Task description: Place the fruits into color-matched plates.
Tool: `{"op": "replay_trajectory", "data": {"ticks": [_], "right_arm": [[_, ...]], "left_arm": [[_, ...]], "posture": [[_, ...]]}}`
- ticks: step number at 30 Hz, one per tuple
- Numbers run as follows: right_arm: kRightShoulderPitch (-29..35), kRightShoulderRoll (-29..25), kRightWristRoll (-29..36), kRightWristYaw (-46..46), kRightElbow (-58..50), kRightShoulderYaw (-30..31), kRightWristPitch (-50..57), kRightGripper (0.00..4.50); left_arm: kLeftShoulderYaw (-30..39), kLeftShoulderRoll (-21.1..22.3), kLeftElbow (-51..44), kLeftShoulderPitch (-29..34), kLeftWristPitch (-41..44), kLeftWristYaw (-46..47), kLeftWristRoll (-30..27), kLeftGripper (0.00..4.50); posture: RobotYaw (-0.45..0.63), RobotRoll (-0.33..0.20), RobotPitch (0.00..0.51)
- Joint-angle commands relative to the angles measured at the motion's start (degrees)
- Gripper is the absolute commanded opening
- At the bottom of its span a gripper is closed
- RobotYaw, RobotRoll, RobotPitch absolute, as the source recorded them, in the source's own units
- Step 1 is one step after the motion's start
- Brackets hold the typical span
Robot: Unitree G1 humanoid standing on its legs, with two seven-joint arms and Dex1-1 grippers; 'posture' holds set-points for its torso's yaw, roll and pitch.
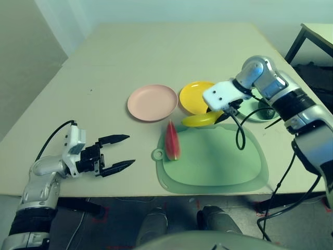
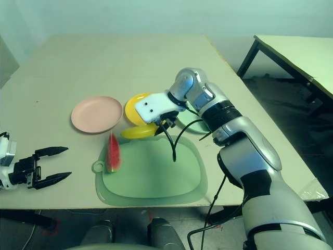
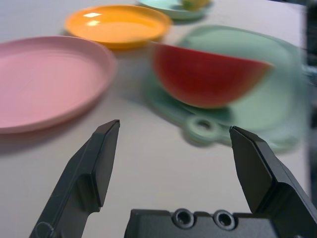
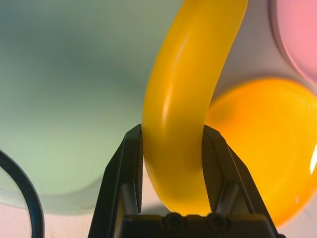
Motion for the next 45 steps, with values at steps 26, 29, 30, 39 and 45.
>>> {"op": "replay_trajectory", "data": {"ticks": [26,29,30,39,45], "right_arm": [[-2.8,10.9,-14.9,-35.6,26.4,-6.8,1.9,1.68],[-2.2,11.7,-15.9,-38.0,27.0,-6.8,2.9,1.68],[-2.0,11.8,-16.2,-38.4,27.1,-6.9,3.0,1.68],[-0.7,11.4,-17.4,-39.9,27.5,-7.5,3.3,4.46],[-1.6,10.4,-16.7,-38.6,26.8,-9.2,2.1,4.46]], "left_arm": [[1.7,-1.5,-2.4,-0.5,4.2,9.3,1.1,4.50],[1.6,-1.7,-2.5,-0.1,3.9,9.3,1.2,4.50],[1.5,-1.7,-2.6,-0.1,3.8,9.3,1.3,4.50],[1.5,-2.6,-3.9,0.7,4.0,10.3,1.2,4.50],[1.1,-2.5,-2.6,0.3,3.2,9.4,1.5,4.50]], "posture": [[0.05,0.000,0.058],[0.05,0.000,0.058],[0.05,0.000,0.061],[0.06,0.000,0.066],[0.05,0.000,0.065]]}}
